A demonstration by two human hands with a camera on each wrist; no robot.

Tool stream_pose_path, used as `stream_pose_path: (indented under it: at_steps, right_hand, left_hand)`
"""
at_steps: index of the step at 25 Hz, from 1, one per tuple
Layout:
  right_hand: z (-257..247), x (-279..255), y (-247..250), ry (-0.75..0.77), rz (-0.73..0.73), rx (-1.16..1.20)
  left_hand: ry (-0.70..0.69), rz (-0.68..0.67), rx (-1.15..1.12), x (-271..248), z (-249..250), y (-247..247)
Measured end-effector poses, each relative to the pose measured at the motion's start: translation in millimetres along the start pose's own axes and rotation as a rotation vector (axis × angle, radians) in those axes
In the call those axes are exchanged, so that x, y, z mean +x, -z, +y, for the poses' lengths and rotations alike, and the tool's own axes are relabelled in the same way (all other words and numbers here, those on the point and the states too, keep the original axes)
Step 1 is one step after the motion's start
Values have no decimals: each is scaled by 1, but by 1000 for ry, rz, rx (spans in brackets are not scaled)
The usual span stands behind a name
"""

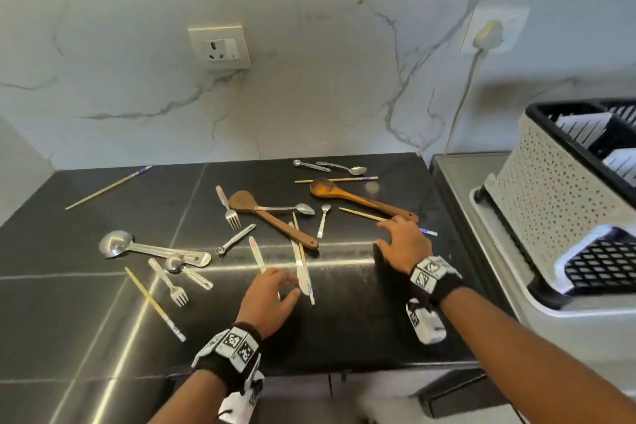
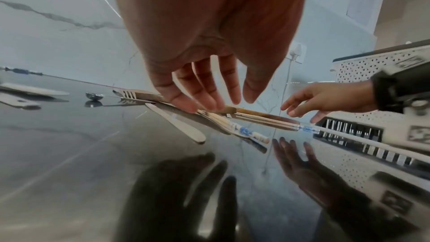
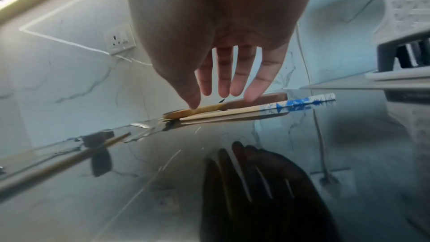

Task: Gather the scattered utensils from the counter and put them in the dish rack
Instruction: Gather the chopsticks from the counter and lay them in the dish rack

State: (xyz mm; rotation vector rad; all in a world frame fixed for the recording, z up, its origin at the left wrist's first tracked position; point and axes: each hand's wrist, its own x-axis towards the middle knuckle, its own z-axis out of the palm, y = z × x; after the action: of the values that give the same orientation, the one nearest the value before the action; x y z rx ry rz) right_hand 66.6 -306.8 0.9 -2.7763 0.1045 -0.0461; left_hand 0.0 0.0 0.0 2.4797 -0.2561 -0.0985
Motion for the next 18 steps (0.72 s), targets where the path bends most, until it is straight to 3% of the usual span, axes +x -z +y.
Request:
stream_pose_path:
  at_steps: [5, 11, 14, 18]
  right_hand:
    - [19, 53, 8, -48, -139, -149]
    - [17, 47, 14, -17, -241, -116]
    - [0, 16, 22, -24, -258, 97]
    - [-52, -16, 30, 125, -299, 349]
  left_hand:
    - [58, -16, -220, 14, 17, -22]
    - [124, 24, -341, 24, 40, -34]
    - [209, 40, -433, 24, 44, -35]
    - [335, 81, -681, 23, 56, -27]
